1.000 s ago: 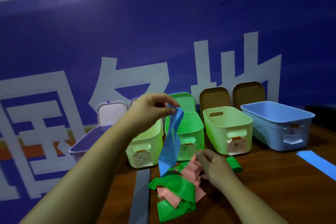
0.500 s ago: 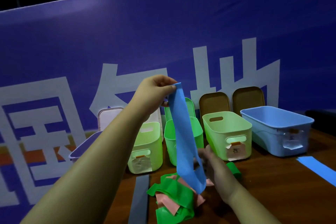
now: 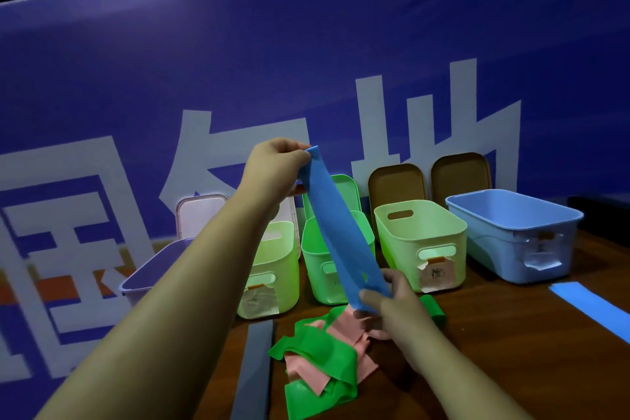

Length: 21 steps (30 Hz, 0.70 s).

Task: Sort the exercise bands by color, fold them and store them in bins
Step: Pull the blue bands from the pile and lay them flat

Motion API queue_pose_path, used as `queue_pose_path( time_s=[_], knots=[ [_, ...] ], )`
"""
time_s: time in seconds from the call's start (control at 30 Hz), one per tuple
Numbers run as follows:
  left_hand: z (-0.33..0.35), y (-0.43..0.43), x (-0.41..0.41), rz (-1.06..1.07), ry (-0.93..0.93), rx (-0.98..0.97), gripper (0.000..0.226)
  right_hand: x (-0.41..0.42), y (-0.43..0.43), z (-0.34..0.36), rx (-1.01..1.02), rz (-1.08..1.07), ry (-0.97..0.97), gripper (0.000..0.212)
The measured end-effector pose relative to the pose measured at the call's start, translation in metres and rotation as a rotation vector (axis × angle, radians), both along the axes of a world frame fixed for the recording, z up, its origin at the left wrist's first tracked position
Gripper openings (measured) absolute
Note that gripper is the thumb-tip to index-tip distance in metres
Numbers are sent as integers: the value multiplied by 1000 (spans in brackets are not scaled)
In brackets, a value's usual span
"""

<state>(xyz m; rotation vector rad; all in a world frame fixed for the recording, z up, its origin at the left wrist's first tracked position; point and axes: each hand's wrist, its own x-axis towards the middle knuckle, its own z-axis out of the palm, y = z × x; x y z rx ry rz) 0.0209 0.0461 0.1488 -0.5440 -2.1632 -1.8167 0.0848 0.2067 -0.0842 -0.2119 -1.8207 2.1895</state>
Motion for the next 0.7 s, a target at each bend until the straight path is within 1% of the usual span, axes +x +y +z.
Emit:
queue_pose_path(
  time_s=[0.13,0.17,0.27,0.33,0.4,0.5,0.57,0.7],
  knots=[
    [-1,-3,-9,23,-17,45,20,-4,2,-4,91,-30,-7,26],
    [-2,-5,-12,34,-21,52,21,-4,2,-5,86,-17,-3,24],
    [-4,-10,-26,90,-18,62,20,-4,3,-6,3,61,23,18],
    [-5,-14,-34,133,-6,77,18,-4,4,-6,-101,130,45,15],
    [-5,-18,-39,165,1,96,16,-4,4,-6,-174,190,58,17],
    [-6,-22,-42,156,-8,124,16,-3,1,-5,-216,222,108,22],
    [-7,-22,-42,136,-15,141,15,-1,-2,-4,-229,204,124,21],
    [-5,-22,-40,78,-9,178,13,-8,1,-7,-214,72,109,25]
  ],
)
